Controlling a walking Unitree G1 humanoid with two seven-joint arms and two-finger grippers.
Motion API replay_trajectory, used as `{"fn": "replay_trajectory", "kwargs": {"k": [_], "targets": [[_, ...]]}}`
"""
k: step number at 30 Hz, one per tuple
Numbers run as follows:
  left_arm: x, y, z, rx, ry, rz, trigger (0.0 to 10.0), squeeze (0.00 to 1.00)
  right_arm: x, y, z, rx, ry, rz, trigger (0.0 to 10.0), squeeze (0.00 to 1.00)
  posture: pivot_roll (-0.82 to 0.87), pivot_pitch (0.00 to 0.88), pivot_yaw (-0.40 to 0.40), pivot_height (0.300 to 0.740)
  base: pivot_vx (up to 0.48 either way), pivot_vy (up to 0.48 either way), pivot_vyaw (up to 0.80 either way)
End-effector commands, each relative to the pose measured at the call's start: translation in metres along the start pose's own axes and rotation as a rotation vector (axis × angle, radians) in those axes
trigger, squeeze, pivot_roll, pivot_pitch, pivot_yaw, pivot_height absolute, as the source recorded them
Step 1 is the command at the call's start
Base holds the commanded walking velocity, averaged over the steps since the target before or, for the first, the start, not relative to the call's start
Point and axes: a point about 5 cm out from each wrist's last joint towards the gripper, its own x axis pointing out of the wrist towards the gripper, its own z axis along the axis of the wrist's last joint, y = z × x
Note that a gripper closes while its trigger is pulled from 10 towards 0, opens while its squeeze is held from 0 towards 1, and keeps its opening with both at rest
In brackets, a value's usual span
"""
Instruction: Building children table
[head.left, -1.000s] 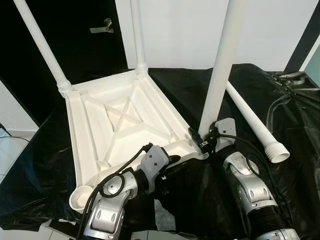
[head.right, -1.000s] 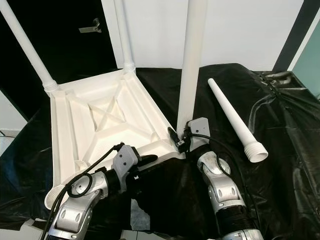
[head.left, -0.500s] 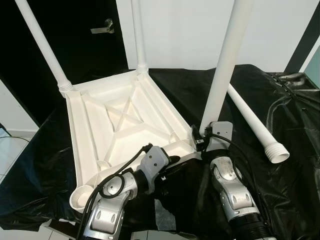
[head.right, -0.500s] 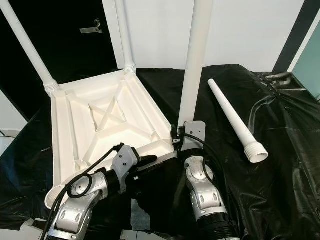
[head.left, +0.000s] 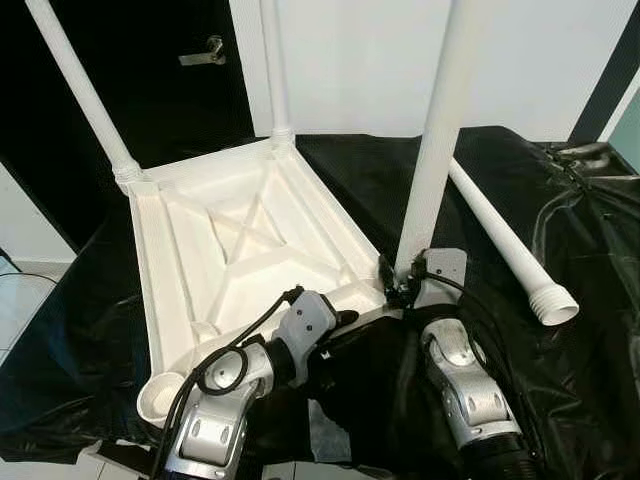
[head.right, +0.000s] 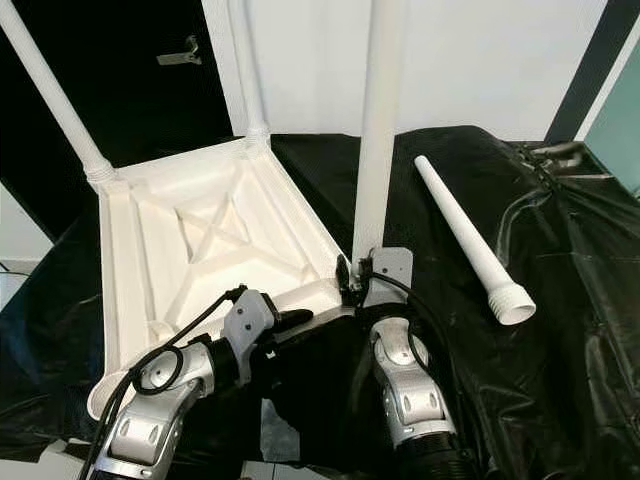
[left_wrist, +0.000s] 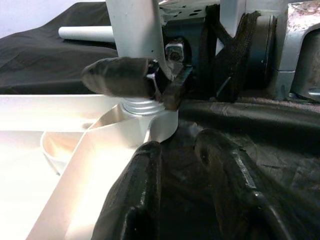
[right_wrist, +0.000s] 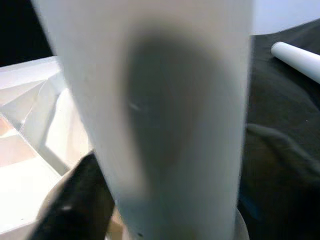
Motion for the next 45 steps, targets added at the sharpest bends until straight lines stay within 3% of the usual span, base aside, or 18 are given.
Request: {"fn": "replay_trajectory", "kwargs": {"k": [1,6,10,11,19,26,27,28,36,42,43,44,45], "targets": [[-0.001,0.008,0.001,0.003,0.003,0.137,10.0,0.0,-0.002,0.004,0.001,0.004,-0.002,0.035,10.0,1.0,0.04,0.0,0.037,0.74,0.0,0.0,0.0],[-0.002,0.009,0.002,0.002,0.001,0.145,10.0,0.0,-0.008,-0.005,0.004,-0.002,-0.033,0.162,10.0,1.0,0.04,0.0,0.036,0.74,0.0,0.0,0.0],[-0.002,0.011,0.002,0.004,0.002,0.147,10.0,0.0,-0.012,-0.022,0.004,-0.038,-0.022,0.306,10.0,1.0,0.04,0.0,0.04,0.74,0.0,0.0,0.0],[-0.001,0.011,0.002,0.006,0.003,0.146,10.0,0.0,-0.01,-0.025,0.006,-0.048,-0.021,0.347,10.0,0.0,0.03,0.0,0.042,0.74,0.0,0.0,0.0],[0.002,0.014,0.004,0.013,-0.006,0.139,10.0,0.0,0.01,-0.036,0.013,-0.161,-0.004,0.483,10.0,0.0,0.02,0.0,0.043,0.74,0.0,0.0,0.0],[0.003,0.016,0.005,0.018,-0.015,0.146,10.0,0.0,0.023,-0.027,0.014,-0.142,0.023,0.574,10.0,0.0,0.03,0.0,0.03,0.74,0.0,0.0,0.0],[0.004,0.015,0.005,0.017,-0.016,0.148,10.0,0.0,0.022,-0.026,0.012,-0.134,0.034,0.594,3.3,0.0,0.04,0.0,0.026,0.74,0.0,0.0,0.0],[0.004,0.015,0.005,0.017,-0.017,0.149,10.0,0.0,0.022,-0.026,0.01,-0.132,0.042,0.604,0.0,0.0,0.04,0.0,0.023,0.74,0.0,0.0,0.0],[0.005,0.014,0.005,0.018,-0.018,0.151,10.0,0.0,0.02,-0.033,-0.001,-0.14,0.113,0.589,0.0,0.0,0.04,0.0,0.017,0.74,0.0,0.0,0.0],[0.004,0.013,0.003,0.017,-0.015,0.145,10.0,0.0,0.022,-0.046,-0.012,-0.168,0.194,0.429,0.0,0.0,0.04,0.0,0.013,0.74,0.0,0.0,0.0],[0.004,0.012,0.003,0.016,-0.014,0.145,10.0,0.0,0.021,-0.047,-0.013,-0.17,0.202,0.398,0.3,0.0,0.04,0.0,0.012,0.74,0.0,0.0,0.0],[0.004,0.012,0.002,0.014,-0.013,0.144,10.0,0.0,0.021,-0.048,-0.015,-0.145,0.209,0.325,3.3,0.0,0.04,0.0,0.01,0.74,0.0,0.0,0.0],[0.004,0.012,0.002,0.014,-0.012,0.144,10.0,0.0,0.019,-0.049,-0.017,-0.125,0.221,0.259,2.6,0.0,0.04,0.0,0.008,0.74,0.0,0.0,0.0]]}}
